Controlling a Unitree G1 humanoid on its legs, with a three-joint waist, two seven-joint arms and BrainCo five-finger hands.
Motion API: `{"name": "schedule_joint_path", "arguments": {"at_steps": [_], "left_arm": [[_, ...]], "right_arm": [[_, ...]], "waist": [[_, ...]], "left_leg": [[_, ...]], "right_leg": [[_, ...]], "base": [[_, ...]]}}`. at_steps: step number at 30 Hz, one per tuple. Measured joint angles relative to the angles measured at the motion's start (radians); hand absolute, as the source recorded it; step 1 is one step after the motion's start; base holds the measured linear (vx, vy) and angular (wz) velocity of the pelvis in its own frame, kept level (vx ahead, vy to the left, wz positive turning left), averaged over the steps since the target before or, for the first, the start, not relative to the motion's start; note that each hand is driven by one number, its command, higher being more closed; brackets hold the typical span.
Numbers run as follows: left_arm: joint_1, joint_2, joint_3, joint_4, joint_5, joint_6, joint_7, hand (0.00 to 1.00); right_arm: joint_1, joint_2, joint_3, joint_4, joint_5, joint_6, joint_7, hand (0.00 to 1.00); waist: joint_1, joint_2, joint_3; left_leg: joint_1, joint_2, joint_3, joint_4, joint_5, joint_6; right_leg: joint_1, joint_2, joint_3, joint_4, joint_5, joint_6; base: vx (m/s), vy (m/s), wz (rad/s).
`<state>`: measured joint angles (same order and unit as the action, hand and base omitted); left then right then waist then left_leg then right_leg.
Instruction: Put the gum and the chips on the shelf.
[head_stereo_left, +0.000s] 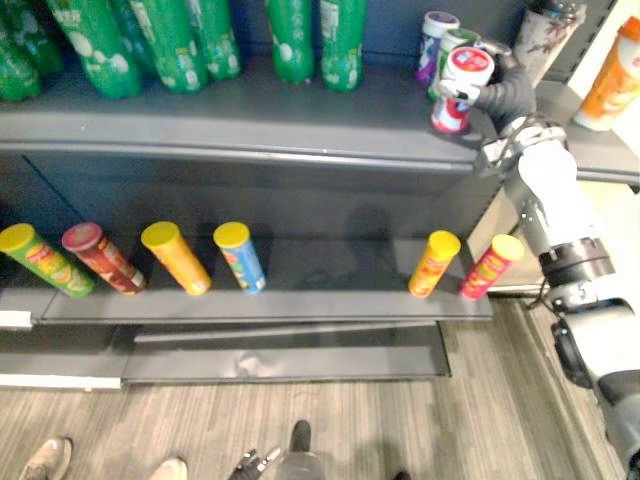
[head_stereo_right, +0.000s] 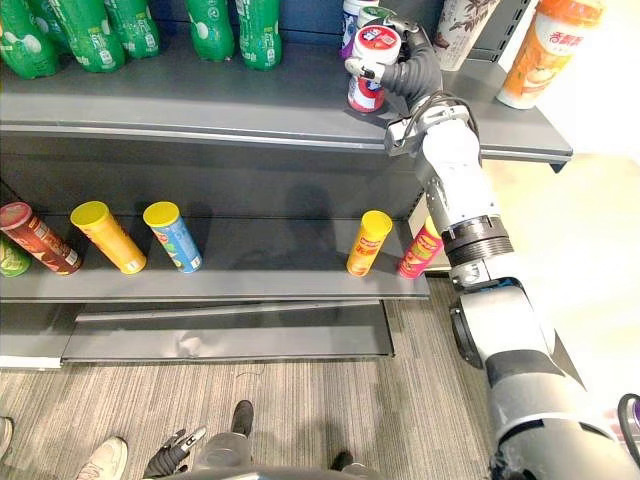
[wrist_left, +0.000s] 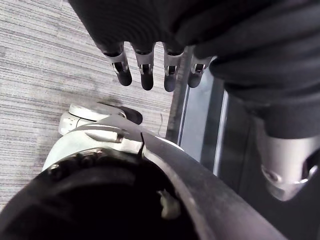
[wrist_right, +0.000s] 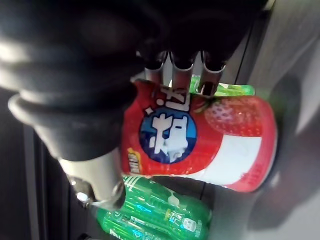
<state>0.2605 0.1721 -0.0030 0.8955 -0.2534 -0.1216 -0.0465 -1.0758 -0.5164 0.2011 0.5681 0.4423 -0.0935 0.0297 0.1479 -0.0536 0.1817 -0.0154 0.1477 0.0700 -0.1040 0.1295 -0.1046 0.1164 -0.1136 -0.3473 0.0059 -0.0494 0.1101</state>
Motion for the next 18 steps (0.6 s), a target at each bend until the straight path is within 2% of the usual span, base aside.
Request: {"name": "schedule_joint_path", "arguments": {"at_steps": [18], "left_arm": [[0.0, 0.001, -0.002, -0.006, 0.0, 0.0, 0.0, 0.0]], "right_arm": [[-0.019, -0.016, 0.0, 0.037, 0.03, -0.005, 0.006, 1.0]], "waist": [[-0.001, 0.0, 0.007]], "left_leg": [[0.001, -0.002, 0.003, 0.0, 0.001, 0.002]], "right_leg": [[-0.008, -0.006, 0.004, 0.016, -0.007, 0.001]], "base": [[0.0, 0.0, 0.0]]}}
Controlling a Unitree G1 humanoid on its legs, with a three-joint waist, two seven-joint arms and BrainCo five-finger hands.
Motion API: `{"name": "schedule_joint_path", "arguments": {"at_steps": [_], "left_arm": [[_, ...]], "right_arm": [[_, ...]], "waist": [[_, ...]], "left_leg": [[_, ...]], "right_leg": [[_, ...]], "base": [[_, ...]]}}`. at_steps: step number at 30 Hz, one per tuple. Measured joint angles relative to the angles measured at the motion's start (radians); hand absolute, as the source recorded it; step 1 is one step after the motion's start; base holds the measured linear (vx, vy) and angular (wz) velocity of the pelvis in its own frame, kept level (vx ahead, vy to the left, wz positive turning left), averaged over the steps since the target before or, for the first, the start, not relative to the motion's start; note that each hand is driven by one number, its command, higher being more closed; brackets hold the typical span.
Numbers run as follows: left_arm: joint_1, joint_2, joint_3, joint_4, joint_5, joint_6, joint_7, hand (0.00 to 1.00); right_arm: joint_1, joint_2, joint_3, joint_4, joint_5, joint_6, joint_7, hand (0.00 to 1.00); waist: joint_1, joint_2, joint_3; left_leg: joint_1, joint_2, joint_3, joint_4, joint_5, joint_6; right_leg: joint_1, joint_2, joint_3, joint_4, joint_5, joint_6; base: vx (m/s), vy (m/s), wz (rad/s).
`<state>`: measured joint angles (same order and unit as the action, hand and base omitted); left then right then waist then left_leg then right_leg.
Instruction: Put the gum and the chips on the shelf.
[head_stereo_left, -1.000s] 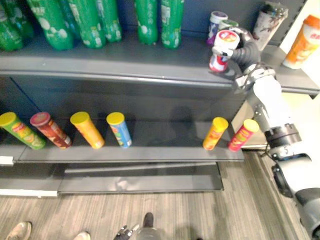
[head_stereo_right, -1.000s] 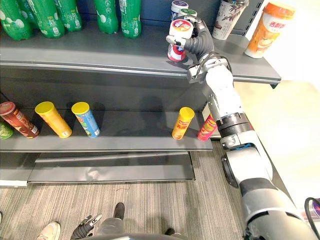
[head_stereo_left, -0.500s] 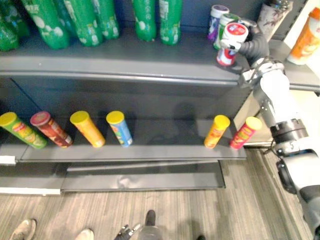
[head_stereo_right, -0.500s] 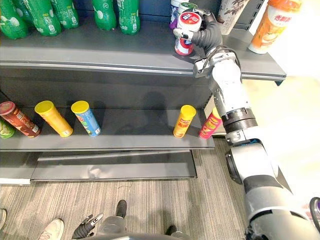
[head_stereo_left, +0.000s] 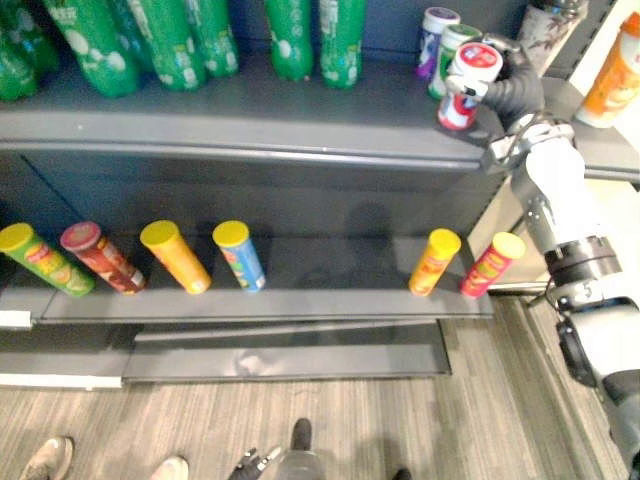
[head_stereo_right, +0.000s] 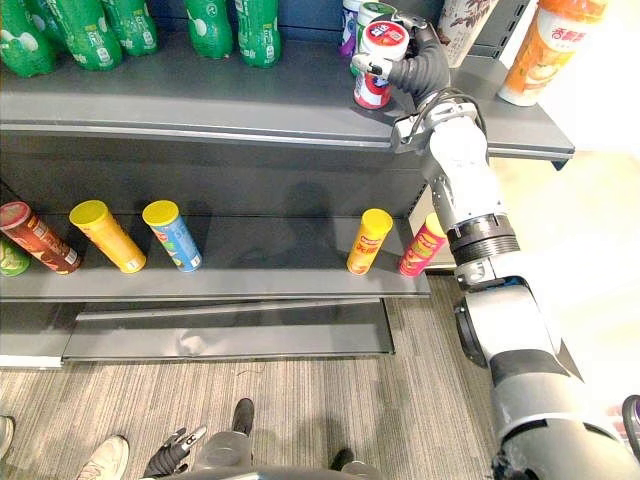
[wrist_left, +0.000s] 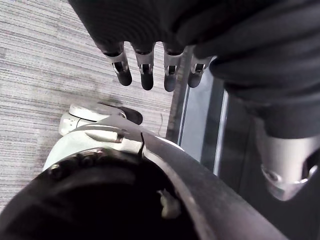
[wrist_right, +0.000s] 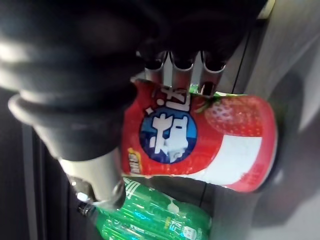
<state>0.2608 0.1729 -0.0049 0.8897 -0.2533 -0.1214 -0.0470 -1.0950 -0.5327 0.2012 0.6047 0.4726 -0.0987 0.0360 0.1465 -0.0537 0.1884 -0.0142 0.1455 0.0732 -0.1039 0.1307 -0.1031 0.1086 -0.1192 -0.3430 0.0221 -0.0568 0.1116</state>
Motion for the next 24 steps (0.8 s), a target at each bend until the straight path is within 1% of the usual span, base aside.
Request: {"name": "schedule_joint_path", "arguments": {"at_steps": [6, 14, 15, 24], "left_arm": [[0.0, 0.005, -0.01, 0.0, 0.0, 0.0, 0.0, 0.0], [0.0, 0.005, -0.012, 0.0, 0.0, 0.0, 0.0, 0.0], [0.0, 0.005, -0.012, 0.0, 0.0, 0.0, 0.0, 0.0], [0.0, 0.007, -0.017, 0.0, 0.0, 0.0, 0.0, 0.0]], "right_arm": [[-0.003, -0.002, 0.0, 0.004, 0.008, -0.004, 0.016, 1.0], [-0.003, -0.002, 0.0, 0.007, 0.01, -0.011, 0.017, 1.0], [-0.003, -0.002, 0.0, 0.007, 0.01, -0.011, 0.017, 0.0], [-0.003, -0.002, 0.0, 0.009, 0.011, -0.015, 0.013, 0.0]], "waist": [[-0.002, 0.0, 0.0], [-0.003, 0.0, 0.0], [-0.003, 0.0, 0.0], [-0.004, 0.001, 0.0]], "left_leg": [[0.0, 0.001, 0.002, 0.0, 0.0, 0.0], [0.001, 0.002, 0.004, 0.0, 0.0, 0.0], [0.001, 0.002, 0.005, 0.0, 0.0, 0.0], [0.004, 0.004, 0.014, 0.0, 0.0, 0.0]], "right_leg": [[0.0, 0.001, 0.004, -0.002, 0.0, 0.0], [-0.001, 0.002, 0.007, -0.003, 0.0, 0.0], [-0.001, 0.002, 0.007, -0.003, 0.0, 0.0], [-0.003, 0.003, 0.016, -0.003, 0.001, -0.001]], "base": [[0.0, 0.0, 0.0], [0.0, 0.0, 0.0], [0.0, 0.0, 0.0], [0.0, 0.0, -0.01]]}}
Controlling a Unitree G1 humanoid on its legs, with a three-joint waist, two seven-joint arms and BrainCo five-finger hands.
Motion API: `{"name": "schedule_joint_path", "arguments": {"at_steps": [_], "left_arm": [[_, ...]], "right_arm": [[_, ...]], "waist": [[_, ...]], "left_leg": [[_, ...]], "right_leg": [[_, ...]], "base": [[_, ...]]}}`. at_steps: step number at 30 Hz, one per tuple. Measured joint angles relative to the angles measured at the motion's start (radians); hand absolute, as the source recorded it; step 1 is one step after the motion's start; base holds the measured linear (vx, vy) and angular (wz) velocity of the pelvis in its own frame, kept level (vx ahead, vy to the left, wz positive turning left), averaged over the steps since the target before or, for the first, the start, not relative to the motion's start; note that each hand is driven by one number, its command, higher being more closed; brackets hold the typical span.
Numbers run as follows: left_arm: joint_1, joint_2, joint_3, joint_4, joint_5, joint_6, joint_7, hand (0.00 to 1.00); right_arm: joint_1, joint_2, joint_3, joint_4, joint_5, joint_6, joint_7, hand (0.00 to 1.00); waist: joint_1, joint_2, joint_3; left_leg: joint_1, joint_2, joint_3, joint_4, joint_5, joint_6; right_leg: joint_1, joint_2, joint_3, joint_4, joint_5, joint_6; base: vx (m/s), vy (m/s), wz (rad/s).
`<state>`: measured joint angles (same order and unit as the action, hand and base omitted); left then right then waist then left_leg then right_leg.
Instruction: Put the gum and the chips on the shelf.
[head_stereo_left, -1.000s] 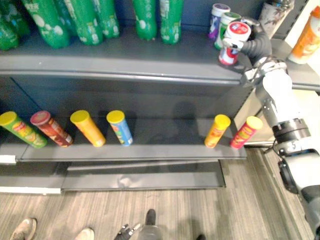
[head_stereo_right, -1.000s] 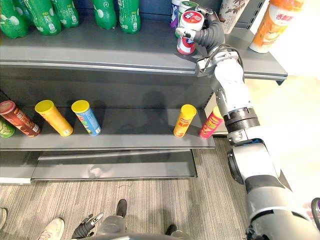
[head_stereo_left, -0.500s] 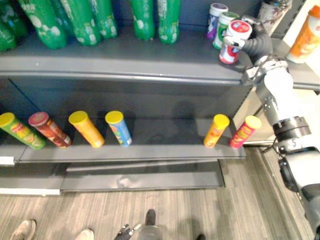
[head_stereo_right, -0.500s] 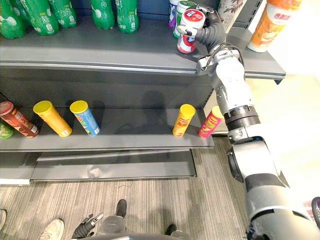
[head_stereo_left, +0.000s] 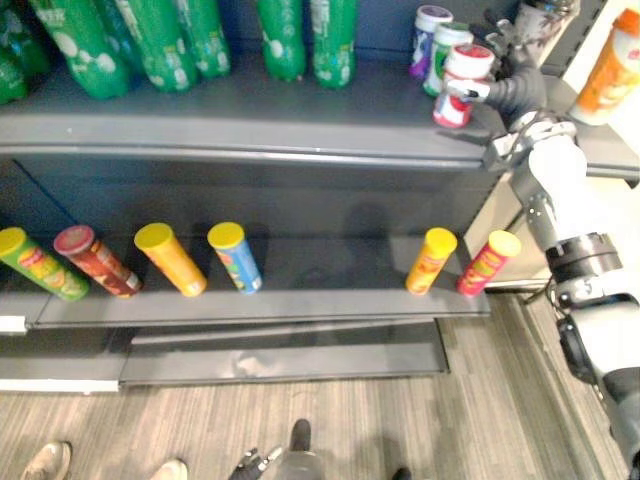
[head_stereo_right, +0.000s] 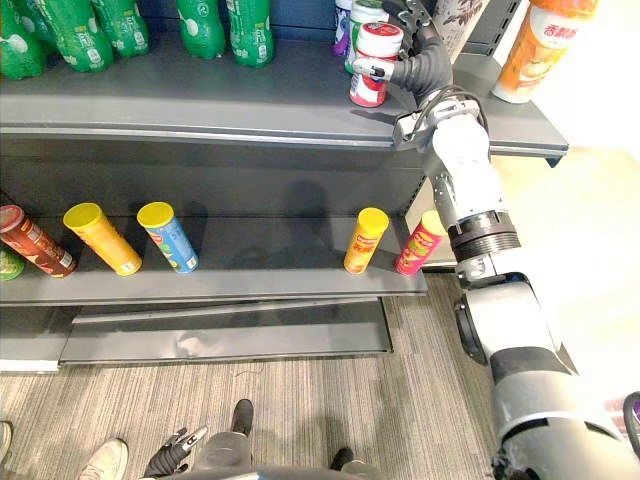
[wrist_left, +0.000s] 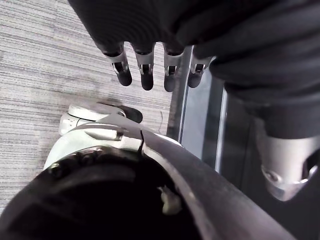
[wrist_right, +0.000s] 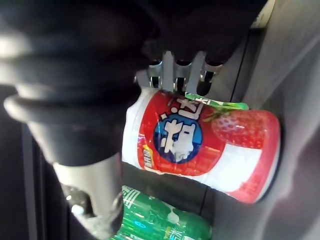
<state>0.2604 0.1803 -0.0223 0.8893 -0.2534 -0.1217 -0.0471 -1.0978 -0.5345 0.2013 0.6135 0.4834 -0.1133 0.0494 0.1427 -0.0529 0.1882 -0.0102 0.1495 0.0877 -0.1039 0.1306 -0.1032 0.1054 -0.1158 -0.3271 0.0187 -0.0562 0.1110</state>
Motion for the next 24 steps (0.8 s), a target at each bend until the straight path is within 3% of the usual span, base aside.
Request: {"name": "schedule_joint_path", "arguments": {"at_steps": [17, 24], "left_arm": [[0.0, -0.001, -0.001, 0.0, 0.0, 0.0, 0.0, 0.0], [0.0, -0.001, -0.002, 0.0, 0.0, 0.0, 0.001, 0.0]], "right_arm": [[0.033, 0.0, -0.003, -0.061, -0.001, 0.025, -0.036, 0.0], [0.043, 0.0, -0.013, -0.088, -0.014, 0.064, -0.067, 0.0]], "waist": [[-0.001, 0.002, -0.001], [-0.002, 0.003, -0.003]], "left_leg": [[0.004, 0.001, 0.011, 0.0, -0.001, -0.001], [0.002, 0.002, 0.017, 0.0, 0.0, -0.001]], "right_leg": [[-0.003, 0.0, 0.01, 0.0, 0.0, 0.0], [-0.01, 0.001, 0.02, 0.002, 0.001, 0.0]], "base": [[0.0, -0.002, -0.01], [0.01, -0.005, -0.02]]}}
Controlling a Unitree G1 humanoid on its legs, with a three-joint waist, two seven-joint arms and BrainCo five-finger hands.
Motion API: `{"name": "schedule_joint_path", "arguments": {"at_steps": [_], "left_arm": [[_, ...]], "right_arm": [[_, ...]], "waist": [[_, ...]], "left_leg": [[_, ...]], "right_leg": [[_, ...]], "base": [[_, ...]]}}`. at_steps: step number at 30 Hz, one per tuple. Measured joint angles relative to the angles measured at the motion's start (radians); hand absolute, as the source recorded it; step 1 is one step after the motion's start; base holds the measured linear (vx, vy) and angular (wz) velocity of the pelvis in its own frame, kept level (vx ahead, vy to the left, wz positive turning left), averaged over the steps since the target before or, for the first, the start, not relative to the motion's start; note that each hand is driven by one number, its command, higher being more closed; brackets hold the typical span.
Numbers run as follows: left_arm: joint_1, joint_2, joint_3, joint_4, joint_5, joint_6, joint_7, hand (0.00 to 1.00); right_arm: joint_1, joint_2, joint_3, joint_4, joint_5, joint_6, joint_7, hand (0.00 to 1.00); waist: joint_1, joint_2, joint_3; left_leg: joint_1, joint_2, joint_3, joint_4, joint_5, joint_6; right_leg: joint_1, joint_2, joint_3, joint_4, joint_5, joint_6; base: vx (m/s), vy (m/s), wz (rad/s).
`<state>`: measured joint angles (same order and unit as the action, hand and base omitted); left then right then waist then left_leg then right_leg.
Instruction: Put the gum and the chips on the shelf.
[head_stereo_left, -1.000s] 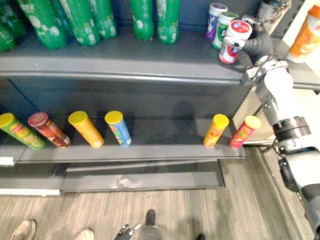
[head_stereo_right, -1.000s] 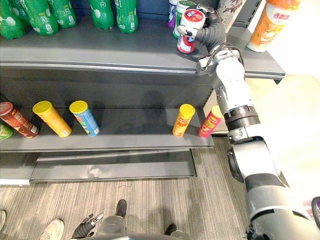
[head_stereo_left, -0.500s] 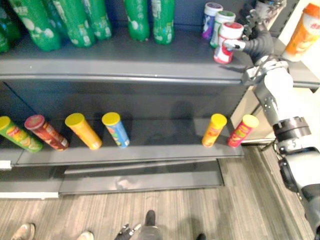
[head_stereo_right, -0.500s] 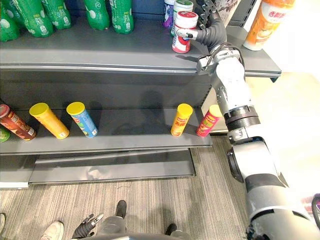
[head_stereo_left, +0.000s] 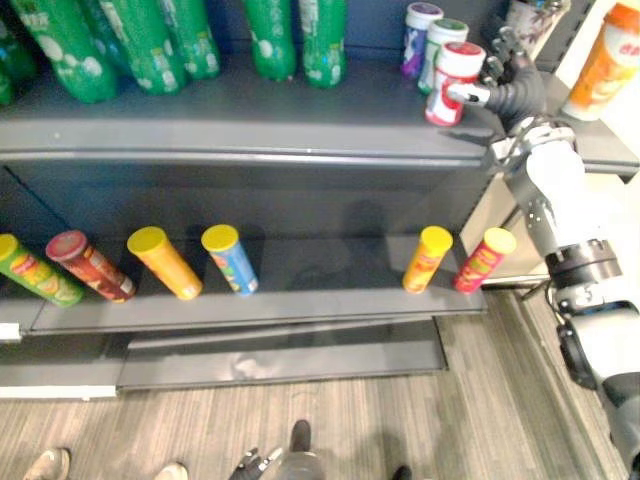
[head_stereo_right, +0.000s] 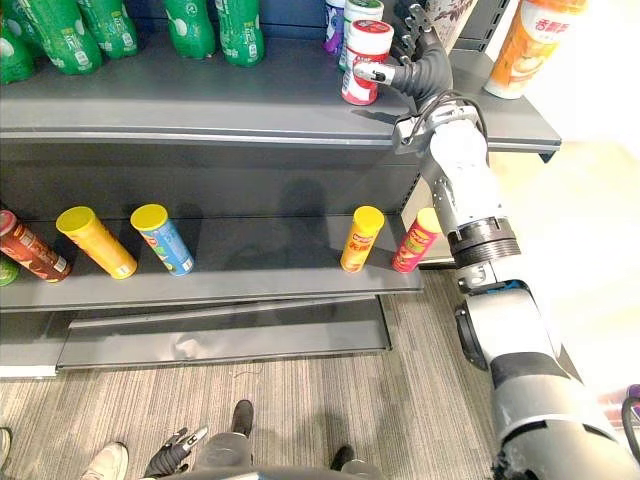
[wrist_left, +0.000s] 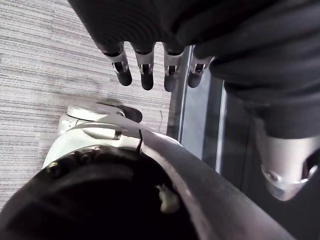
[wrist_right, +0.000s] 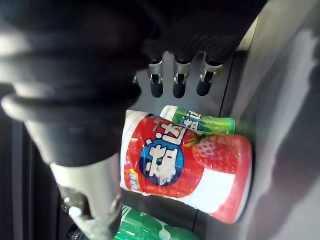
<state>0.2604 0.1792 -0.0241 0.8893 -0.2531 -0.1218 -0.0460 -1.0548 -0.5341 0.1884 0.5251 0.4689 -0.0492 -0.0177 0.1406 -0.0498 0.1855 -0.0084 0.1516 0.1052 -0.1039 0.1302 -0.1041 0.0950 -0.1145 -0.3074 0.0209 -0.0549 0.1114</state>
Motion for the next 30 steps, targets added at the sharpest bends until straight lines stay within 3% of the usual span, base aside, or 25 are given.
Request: {"name": "schedule_joint_path", "arguments": {"at_steps": [2, 3, 5, 7, 21, 30], "left_arm": [[0.0, 0.0, -0.001, 0.0, 0.0, 0.0, 0.0, 0.0], [0.0, 0.0, -0.001, 0.0, 0.0, 0.0, 0.001, 0.0], [0.0, 0.0, -0.002, 0.0, 0.0, 0.0, 0.001, 0.0], [0.001, 0.0, -0.003, 0.0, 0.0, 0.0, 0.001, 0.0], [0.002, 0.013, -0.015, 0.012, 0.0, -0.009, -0.002, 0.0], [0.001, 0.02, -0.02, 0.024, 0.001, -0.024, -0.003, 0.0]], "right_arm": [[0.002, 0.001, -0.001, -0.003, -0.05, 0.002, -0.002, 0.0], [0.004, 0.001, -0.002, -0.003, -0.157, 0.004, -0.01, 0.0], [0.005, 0.0, -0.001, -0.003, -0.244, 0.002, -0.024, 0.0], [0.005, -0.004, 0.012, -0.002, -0.309, -0.019, -0.027, 0.0], [0.029, -0.071, 0.066, -0.004, -0.315, -0.127, -0.067, 0.0], [0.092, -0.072, 0.064, -0.06, -0.315, -0.134, -0.067, 0.0]], "waist": [[0.0, 0.0, -0.001], [0.0, 0.001, -0.001], [0.0, 0.001, -0.002], [-0.001, 0.001, -0.002], [-0.002, -0.004, -0.021], [-0.003, -0.015, -0.028]], "left_leg": [[0.001, 0.001, 0.002, 0.0, 0.0, 0.0], [0.002, 0.002, 0.005, 0.0, 0.0, 0.0], [0.005, 0.003, 0.01, 0.0, 0.0, 0.0], [0.009, 0.006, 0.018, 0.0, 0.0, 0.0], [0.008, 0.006, 0.02, 0.0, 0.0, 0.0], [0.007, 0.006, 0.026, 0.0, -0.001, -0.001]], "right_leg": [[0.0, 0.001, 0.003, 0.0, 0.0, 0.0], [-0.001, 0.002, 0.007, 0.0, 0.001, -0.001], [-0.001, 0.003, 0.012, -0.001, 0.003, -0.002], [-0.001, 0.004, 0.015, -0.002, 0.005, -0.003], [-0.003, 0.003, 0.016, -0.006, 0.006, -0.002], [-0.003, 0.006, 0.027, -0.018, 0.01, -0.001]], "base": [[0.0, -0.004, -0.02], [0.01, -0.009, -0.06], [0.0, -0.009, -0.1], [0.0, -0.009, -0.11], [0.0, -0.001, 0.0], [0.0, -0.002, -0.01]]}}
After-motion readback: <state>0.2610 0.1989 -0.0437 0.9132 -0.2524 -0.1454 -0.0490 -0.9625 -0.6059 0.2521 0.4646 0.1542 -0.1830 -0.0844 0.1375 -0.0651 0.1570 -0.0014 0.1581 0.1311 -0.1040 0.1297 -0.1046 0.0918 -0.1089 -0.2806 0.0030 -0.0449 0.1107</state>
